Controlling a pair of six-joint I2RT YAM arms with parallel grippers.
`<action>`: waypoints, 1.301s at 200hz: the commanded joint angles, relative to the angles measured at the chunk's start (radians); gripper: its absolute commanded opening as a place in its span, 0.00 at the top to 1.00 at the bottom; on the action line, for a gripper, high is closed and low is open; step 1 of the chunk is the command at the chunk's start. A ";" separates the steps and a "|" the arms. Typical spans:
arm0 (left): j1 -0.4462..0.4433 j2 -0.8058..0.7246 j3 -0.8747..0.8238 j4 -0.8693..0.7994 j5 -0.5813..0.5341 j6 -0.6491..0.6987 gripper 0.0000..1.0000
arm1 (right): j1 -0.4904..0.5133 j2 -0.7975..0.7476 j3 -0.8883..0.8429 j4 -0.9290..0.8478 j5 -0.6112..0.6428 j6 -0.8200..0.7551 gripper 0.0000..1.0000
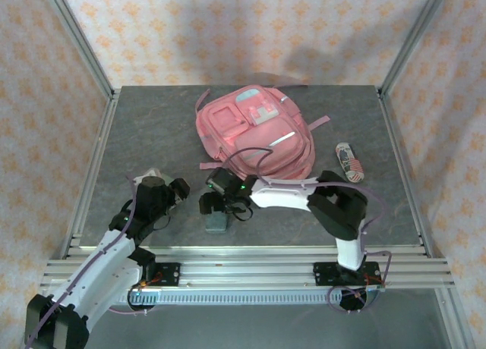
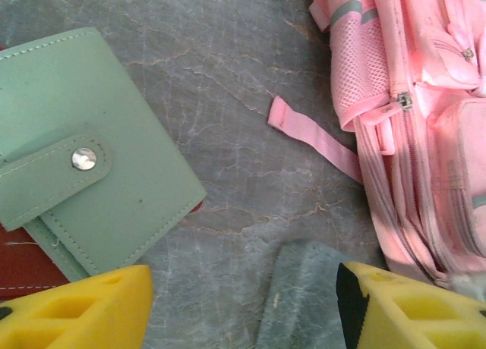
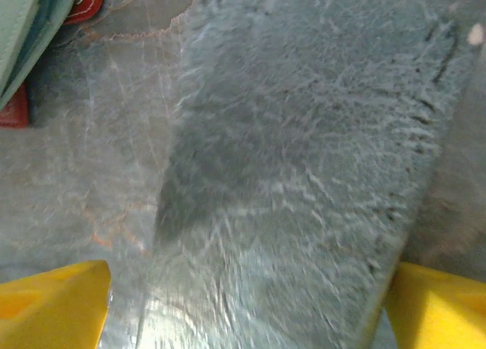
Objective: Pack the student bag
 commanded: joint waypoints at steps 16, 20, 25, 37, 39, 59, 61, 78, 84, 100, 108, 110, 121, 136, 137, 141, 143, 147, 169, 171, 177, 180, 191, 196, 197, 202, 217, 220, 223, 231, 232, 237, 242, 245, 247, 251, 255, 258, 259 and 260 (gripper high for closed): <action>0.016 -0.014 0.018 -0.026 -0.019 0.020 0.34 | 0.030 0.116 0.156 -0.172 0.183 -0.042 0.11; 0.018 -0.016 0.015 -0.026 -0.020 0.020 0.34 | 0.037 0.129 0.170 -0.188 0.204 -0.048 0.13; 0.019 -0.019 0.012 -0.026 -0.017 0.019 0.34 | 0.046 0.146 0.189 -0.210 0.223 -0.063 0.16; 0.024 -0.022 0.008 -0.026 -0.009 0.016 0.34 | 0.053 0.170 0.214 -0.248 0.238 -0.082 0.19; 0.025 -0.023 0.008 -0.026 -0.008 0.016 0.34 | 0.055 0.172 0.213 -0.251 0.239 -0.084 0.19; 0.027 -0.023 0.001 -0.015 0.004 0.016 0.34 | 0.055 0.140 0.152 -0.247 0.242 -0.101 0.19; 0.027 -0.023 0.000 -0.013 0.006 0.016 0.34 | 0.055 0.136 0.143 -0.247 0.244 -0.100 0.19; 0.027 -0.014 -0.012 0.005 0.025 0.011 0.35 | 0.054 0.085 0.069 -0.247 0.265 -0.096 0.18; 0.027 -0.010 -0.017 0.015 0.035 0.013 0.35 | 0.054 0.067 0.039 -0.242 0.267 -0.092 0.18; 0.027 0.008 -0.028 0.041 0.058 0.011 0.35 | 0.056 0.025 -0.018 -0.239 0.264 -0.087 0.17; 0.027 0.020 -0.033 0.055 0.071 0.011 0.35 | 0.059 0.012 -0.035 -0.244 0.265 -0.087 0.17; 0.027 0.025 -0.034 0.058 0.074 0.012 0.35 | 0.060 0.009 -0.038 -0.245 0.265 -0.087 0.17; 0.027 0.042 -0.034 0.072 0.089 0.014 0.35 | 0.065 -0.004 -0.053 -0.248 0.268 -0.086 0.15; 0.027 0.058 -0.029 0.086 0.101 0.021 0.34 | 0.072 -0.015 -0.075 -0.243 0.256 -0.091 0.14; 0.027 0.058 -0.029 0.087 0.102 0.021 0.34 | 0.072 -0.017 -0.077 -0.243 0.254 -0.091 0.14; 0.027 0.059 -0.027 0.089 0.103 0.022 0.34 | 0.074 -0.018 -0.080 -0.243 0.252 -0.093 0.14; 0.027 0.059 -0.026 0.090 0.102 0.023 0.34 | 0.075 -0.020 -0.082 -0.243 0.251 -0.094 0.14; 0.027 0.060 -0.023 0.092 0.103 0.025 0.33 | 0.077 -0.021 -0.084 -0.246 0.251 -0.094 0.14; 0.027 0.066 -0.006 0.099 0.106 0.044 0.33 | 0.092 -0.044 -0.107 -0.257 0.253 -0.101 0.14; 0.027 0.068 -0.004 0.099 0.107 0.046 0.33 | 0.093 -0.046 -0.111 -0.259 0.254 -0.103 0.14; 0.027 0.076 0.001 0.102 0.113 0.050 0.33 | 0.097 -0.055 -0.121 -0.261 0.255 -0.103 0.14; 0.027 0.080 0.004 0.104 0.115 0.051 0.33 | 0.100 -0.059 -0.127 -0.261 0.255 -0.105 0.14; 0.027 0.100 0.012 0.112 0.123 0.056 0.33 | 0.108 -0.071 -0.146 -0.262 0.250 -0.107 0.15; 0.027 0.109 0.014 0.117 0.126 0.057 0.33 | 0.112 -0.075 -0.154 -0.258 0.248 -0.105 0.17; 0.027 0.111 0.015 0.118 0.127 0.057 0.33 | 0.113 -0.076 -0.156 -0.256 0.247 -0.105 0.17; 0.027 0.120 0.017 0.127 0.130 0.057 0.33 | 0.115 -0.079 -0.165 -0.251 0.244 -0.104 0.20; 0.027 0.148 0.022 0.158 0.151 0.056 0.34 | 0.116 -0.094 -0.180 -0.240 0.241 -0.101 0.34; 0.027 0.154 0.025 0.162 0.155 0.057 0.34 | 0.116 -0.099 -0.181 -0.237 0.241 -0.102 0.37; 0.027 0.159 0.028 0.166 0.159 0.057 0.34 | 0.116 -0.106 -0.183 -0.233 0.242 -0.102 0.40; 0.026 0.177 0.039 0.174 0.169 0.063 0.35 | 0.116 -0.129 -0.185 -0.227 0.254 -0.102 0.45; 0.026 0.180 0.040 0.174 0.170 0.064 0.35 | 0.116 -0.132 -0.186 -0.227 0.257 -0.102 0.46; 0.025 0.191 0.049 0.177 0.174 0.069 0.35 | 0.115 -0.151 -0.185 -0.225 0.266 -0.101 0.47; 0.025 0.202 0.058 0.178 0.179 0.076 0.35 | 0.115 -0.171 -0.184 -0.223 0.276 -0.104 0.47; 0.025 0.209 0.064 0.178 0.183 0.081 0.35 | 0.116 -0.186 -0.183 -0.221 0.285 -0.104 0.48; 0.024 0.213 0.069 0.178 0.184 0.085 0.35 | 0.116 -0.196 -0.183 -0.221 0.291 -0.106 0.49; 0.024 0.223 0.077 0.178 0.188 0.093 0.36 | 0.116 -0.221 -0.181 -0.219 0.308 -0.110 0.51; 0.023 0.233 0.088 0.176 0.189 0.101 0.36 | 0.115 -0.237 -0.180 -0.217 0.318 -0.114 0.52; 0.022 0.240 0.096 0.174 0.189 0.108 0.36 | 0.115 -0.253 -0.181 -0.215 0.325 -0.118 0.52; 0.021 0.242 0.099 0.173 0.191 0.110 0.36 | 0.114 -0.258 -0.181 -0.214 0.327 -0.118 0.53; 0.021 0.245 0.102 0.173 0.191 0.113 0.37 | 0.112 -0.269 -0.180 -0.212 0.331 -0.121 0.53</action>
